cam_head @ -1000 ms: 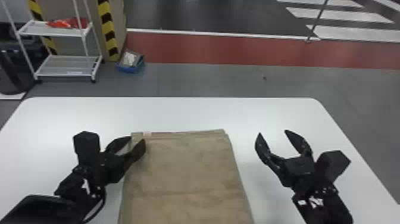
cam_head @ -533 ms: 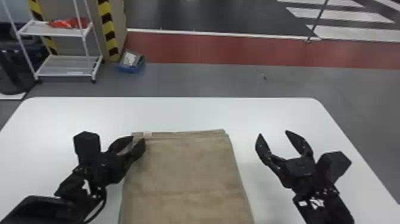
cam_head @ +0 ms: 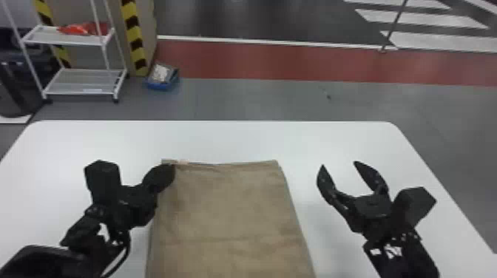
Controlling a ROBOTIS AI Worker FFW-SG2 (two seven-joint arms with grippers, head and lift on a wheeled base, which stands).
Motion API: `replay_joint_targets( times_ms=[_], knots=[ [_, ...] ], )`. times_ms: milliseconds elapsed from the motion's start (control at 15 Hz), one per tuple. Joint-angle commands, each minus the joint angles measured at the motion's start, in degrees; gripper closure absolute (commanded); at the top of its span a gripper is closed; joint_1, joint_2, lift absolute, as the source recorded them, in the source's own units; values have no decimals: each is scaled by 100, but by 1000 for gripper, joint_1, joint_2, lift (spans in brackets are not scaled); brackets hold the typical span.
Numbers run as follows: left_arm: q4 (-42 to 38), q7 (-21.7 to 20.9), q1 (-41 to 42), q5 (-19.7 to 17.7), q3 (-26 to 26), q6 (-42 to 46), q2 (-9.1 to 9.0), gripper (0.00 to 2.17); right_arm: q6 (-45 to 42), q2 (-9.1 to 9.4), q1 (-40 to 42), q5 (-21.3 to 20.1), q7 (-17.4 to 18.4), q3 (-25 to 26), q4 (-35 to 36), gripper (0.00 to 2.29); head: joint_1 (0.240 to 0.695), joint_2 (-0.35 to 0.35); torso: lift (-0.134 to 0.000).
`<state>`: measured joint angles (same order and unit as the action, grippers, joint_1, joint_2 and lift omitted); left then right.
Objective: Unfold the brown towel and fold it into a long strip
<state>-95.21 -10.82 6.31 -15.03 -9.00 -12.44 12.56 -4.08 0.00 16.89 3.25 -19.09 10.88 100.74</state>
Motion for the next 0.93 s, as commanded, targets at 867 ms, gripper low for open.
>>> replay_joint_targets(
  times_ms=[867],
  knots=[
    [-771, 396, 222, 685, -462, -844, -70, 1038, -158, 5, 113, 149, -24, 55, -11, 184, 695, -180, -125]
  ],
)
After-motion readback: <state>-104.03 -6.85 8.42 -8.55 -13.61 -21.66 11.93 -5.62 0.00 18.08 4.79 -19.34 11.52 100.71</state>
